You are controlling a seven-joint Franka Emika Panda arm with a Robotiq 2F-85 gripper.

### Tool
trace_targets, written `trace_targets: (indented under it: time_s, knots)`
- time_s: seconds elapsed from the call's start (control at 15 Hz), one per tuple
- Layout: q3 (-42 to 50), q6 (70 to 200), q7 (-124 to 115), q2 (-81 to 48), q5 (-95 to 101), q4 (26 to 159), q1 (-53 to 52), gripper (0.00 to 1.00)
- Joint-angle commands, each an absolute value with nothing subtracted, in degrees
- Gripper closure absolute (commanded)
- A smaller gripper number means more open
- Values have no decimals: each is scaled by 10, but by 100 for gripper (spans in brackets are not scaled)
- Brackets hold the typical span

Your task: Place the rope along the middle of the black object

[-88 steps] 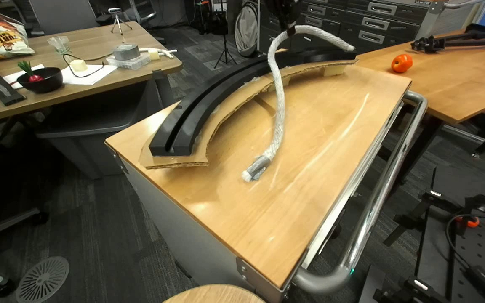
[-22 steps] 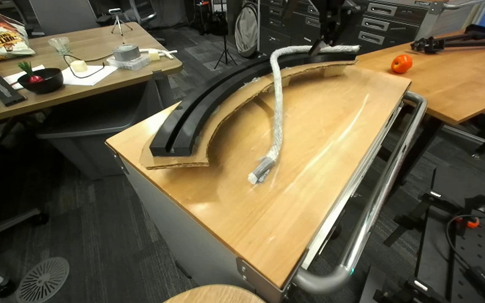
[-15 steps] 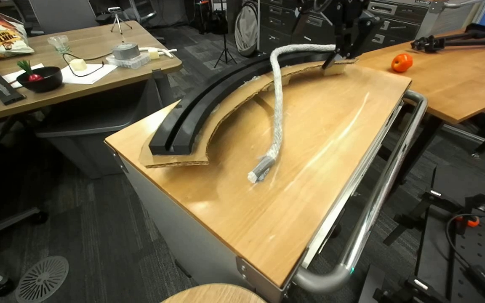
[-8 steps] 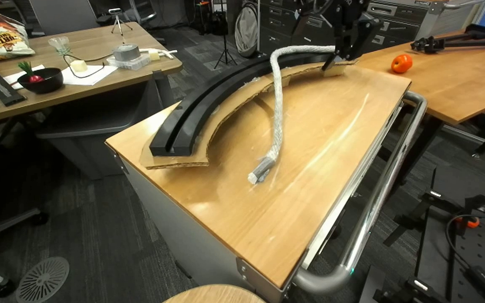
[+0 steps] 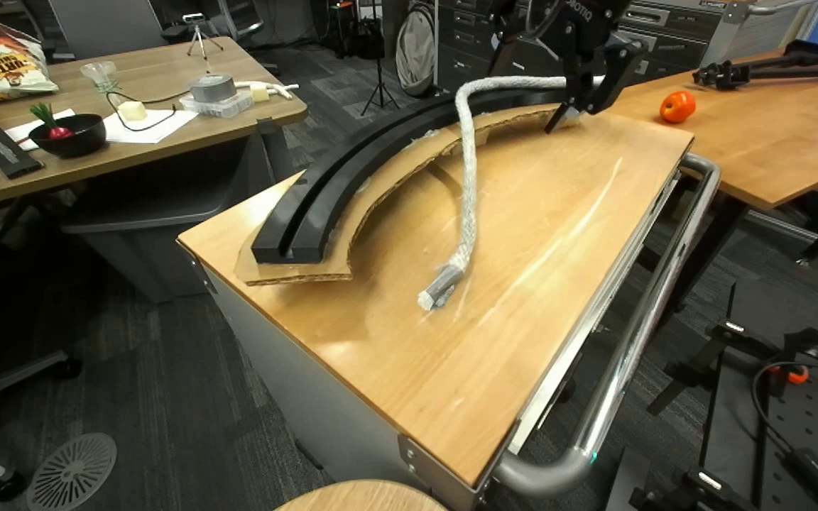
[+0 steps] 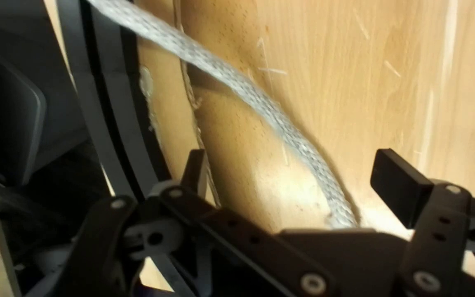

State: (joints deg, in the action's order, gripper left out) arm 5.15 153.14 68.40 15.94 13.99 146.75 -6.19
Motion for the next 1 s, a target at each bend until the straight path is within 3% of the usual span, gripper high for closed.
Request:
trace_targets:
  time_s: [0.0, 0.27, 0.47, 0.93]
  knots:
    - [59, 1455, 805, 160, 40, 1451, -121, 0]
    - [56, 1361, 928, 163, -54, 1446, -153, 0]
    - [29, 1265, 944, 138, -19, 1420, -133, 0]
    - [7, 1395, 905, 113, -48, 1441, -120, 0]
